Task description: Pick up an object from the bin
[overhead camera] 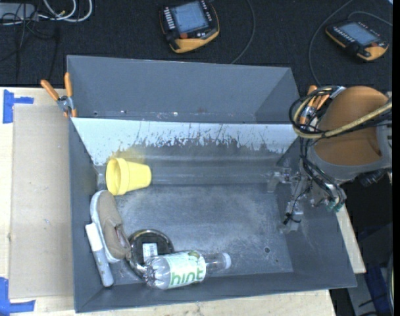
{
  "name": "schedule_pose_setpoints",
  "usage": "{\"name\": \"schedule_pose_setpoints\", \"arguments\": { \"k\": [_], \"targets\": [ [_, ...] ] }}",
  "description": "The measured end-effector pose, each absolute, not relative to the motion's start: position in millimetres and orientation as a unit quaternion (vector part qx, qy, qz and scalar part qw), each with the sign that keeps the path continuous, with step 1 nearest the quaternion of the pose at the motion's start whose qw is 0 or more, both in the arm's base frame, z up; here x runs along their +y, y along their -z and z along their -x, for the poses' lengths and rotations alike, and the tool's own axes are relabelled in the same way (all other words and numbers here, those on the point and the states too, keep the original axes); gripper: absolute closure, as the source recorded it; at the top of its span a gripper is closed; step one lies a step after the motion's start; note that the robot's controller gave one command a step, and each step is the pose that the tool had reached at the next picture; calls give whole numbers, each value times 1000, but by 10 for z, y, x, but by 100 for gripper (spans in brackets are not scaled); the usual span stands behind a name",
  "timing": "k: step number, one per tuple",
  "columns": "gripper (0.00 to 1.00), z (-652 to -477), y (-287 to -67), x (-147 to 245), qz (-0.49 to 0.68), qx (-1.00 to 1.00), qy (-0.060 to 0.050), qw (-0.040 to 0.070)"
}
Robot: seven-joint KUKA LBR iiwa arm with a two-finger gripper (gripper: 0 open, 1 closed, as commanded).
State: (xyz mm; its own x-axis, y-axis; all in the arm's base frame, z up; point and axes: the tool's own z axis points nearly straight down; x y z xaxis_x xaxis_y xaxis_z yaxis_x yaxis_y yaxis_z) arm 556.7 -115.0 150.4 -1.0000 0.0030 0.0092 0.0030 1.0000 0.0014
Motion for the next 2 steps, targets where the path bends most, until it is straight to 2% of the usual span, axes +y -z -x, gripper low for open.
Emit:
{"name": "schedule_pose_setpoints", "arguments": {
  "k": [1,2],
  "targets": [
    [0,-5703,-1832,-782,-71,-997,1,3],
    [0,-6161,-1061,-1006,-259,-966,3,4]
  ]
}}
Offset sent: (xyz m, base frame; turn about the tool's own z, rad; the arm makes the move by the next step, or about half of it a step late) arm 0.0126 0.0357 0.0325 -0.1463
